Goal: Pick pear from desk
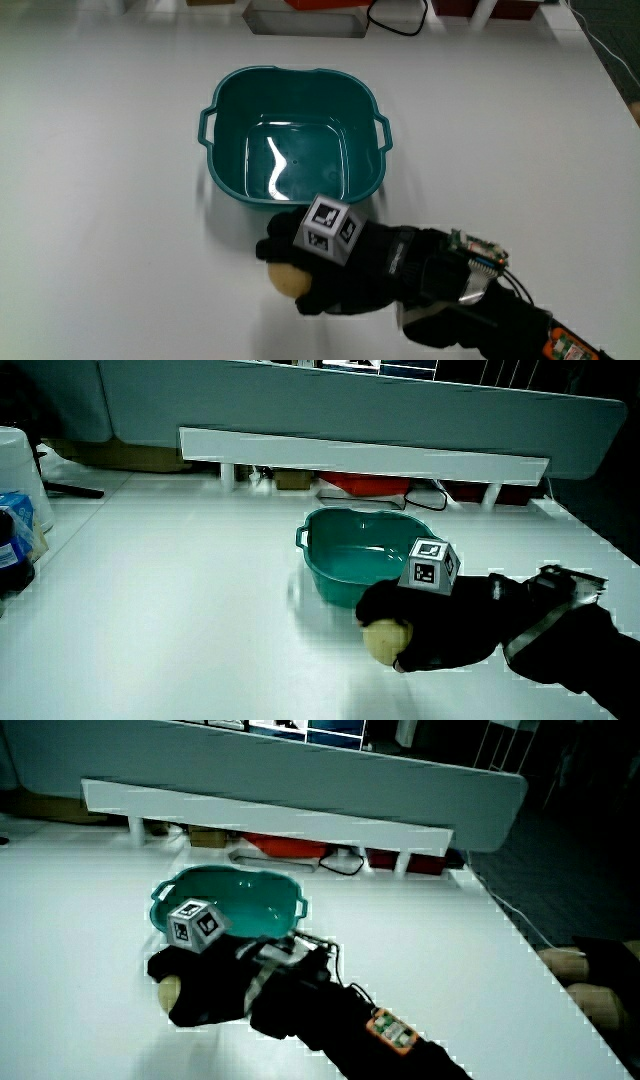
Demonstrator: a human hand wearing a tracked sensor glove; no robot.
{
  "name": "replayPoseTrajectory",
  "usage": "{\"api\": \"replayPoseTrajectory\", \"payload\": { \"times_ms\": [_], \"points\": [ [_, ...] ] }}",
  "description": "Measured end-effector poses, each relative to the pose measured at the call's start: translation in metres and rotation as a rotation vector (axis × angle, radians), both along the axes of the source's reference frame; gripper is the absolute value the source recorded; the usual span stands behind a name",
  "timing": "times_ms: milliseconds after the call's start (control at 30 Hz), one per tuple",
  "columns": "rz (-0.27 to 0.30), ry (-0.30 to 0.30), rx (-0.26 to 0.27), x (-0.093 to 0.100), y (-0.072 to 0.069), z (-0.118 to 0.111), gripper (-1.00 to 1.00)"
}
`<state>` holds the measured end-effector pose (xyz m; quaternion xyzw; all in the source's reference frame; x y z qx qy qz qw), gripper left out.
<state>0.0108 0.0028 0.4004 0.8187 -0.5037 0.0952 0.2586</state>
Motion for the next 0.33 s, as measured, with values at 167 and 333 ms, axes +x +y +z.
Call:
{"api": "replayPoseTrajectory", "payload": {
  "times_ms": [167, 333],
  "points": [
    [0.062, 0.008, 0.052, 0.013, -0.026, -0.014, 1.00],
    [0.092, 0.034, 0.098, 0.017, -0.045, -0.018, 1.00]
  ]
}}
